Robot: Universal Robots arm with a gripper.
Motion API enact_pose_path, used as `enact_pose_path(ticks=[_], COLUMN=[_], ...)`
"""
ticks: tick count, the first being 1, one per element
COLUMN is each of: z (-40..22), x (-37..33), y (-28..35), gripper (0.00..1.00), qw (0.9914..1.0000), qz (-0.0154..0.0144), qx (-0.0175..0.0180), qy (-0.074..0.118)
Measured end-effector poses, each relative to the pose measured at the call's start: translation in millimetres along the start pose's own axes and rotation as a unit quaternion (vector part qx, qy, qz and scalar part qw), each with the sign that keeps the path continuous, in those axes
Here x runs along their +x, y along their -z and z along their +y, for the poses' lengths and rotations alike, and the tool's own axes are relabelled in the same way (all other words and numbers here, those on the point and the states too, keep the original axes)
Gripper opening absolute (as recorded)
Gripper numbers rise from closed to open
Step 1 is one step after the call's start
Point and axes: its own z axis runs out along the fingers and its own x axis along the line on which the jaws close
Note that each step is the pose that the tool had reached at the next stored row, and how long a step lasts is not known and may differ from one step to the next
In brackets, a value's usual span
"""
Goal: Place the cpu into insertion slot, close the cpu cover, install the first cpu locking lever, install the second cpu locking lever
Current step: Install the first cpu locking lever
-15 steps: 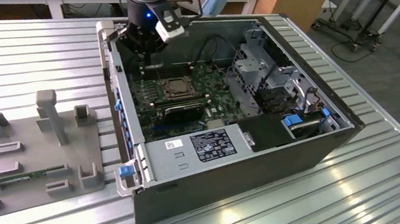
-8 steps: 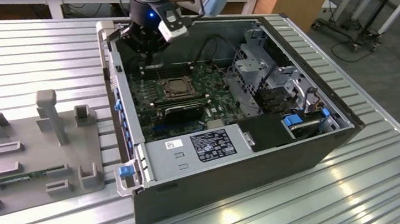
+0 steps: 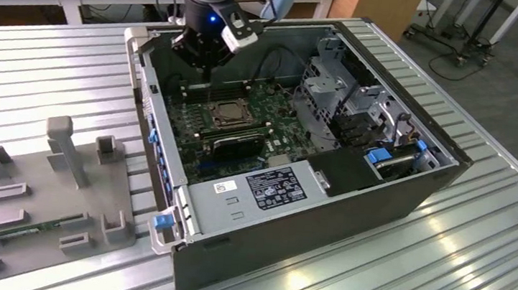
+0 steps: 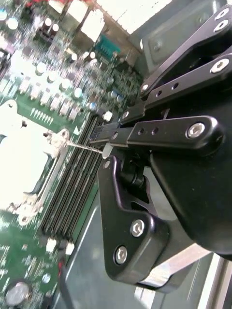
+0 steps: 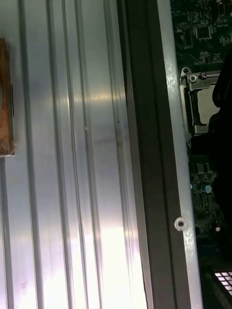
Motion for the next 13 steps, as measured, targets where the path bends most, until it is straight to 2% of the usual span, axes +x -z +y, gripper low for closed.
enact_pose_path(ticks=[4,9,13], z=[1.1,1.2,1.9], x=[-10.9,-11.6,-18.0], y=[-0.5,-0.7,-2.1], gripper=[0.10,0.10,0.10], qw=[1.00000,1.00000,1.00000], qz=[0.0000,-0.0001,-0.0003], qx=[0.0002,0.0002,0.0019], qy=[-0.001,-0.001,-0.001])
